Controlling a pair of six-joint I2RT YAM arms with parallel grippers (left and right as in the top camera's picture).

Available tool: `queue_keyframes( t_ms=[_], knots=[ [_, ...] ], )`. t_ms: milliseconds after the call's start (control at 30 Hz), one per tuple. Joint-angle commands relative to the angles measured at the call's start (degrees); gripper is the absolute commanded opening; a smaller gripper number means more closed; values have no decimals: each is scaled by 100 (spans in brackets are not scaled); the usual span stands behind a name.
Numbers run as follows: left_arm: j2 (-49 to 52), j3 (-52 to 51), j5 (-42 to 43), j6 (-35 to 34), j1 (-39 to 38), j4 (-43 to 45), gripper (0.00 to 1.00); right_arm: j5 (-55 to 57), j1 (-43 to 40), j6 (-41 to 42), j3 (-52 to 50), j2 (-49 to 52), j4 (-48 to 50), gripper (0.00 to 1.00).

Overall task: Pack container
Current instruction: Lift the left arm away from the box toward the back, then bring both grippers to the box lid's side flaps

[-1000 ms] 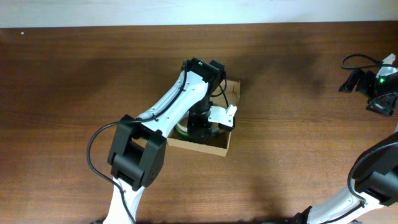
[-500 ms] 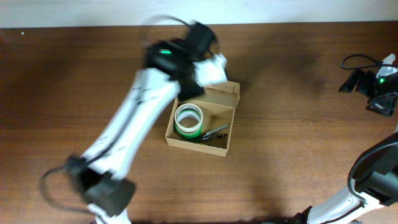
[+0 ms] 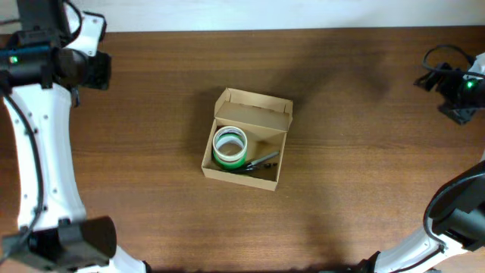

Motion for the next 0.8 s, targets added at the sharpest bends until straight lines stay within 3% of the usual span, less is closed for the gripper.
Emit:
queue_keyframes(
  t_ms=[0, 67, 200, 267, 467, 633, 767],
  knots=[
    [372, -229, 619, -229, 122, 22, 2, -682, 116, 380, 7, 11, -66, 17],
    [542, -343, 654, -227, 120, 81, 2, -673, 269, 212, 4, 39, -275, 4],
    [1047, -568, 1414, -149, 105, 271, 2, -673, 1086, -745, -127, 184, -702, 4],
    [1272, -623, 1644, -72, 105, 260, 2, -671, 1484, -848, -321, 216, -710, 4],
    [1998, -645, 2253, -66, 98, 247, 2, -404, 2498, -122, -1169, 400, -197, 4],
    [2273, -645, 2260, -57, 61, 269, 2, -398, 3086, 509, -1705, 693, 564, 4],
    [2286, -645, 2262, -57, 57, 317, 2, -820, 3344, 546, -1746, 914, 1169, 4]
  ],
)
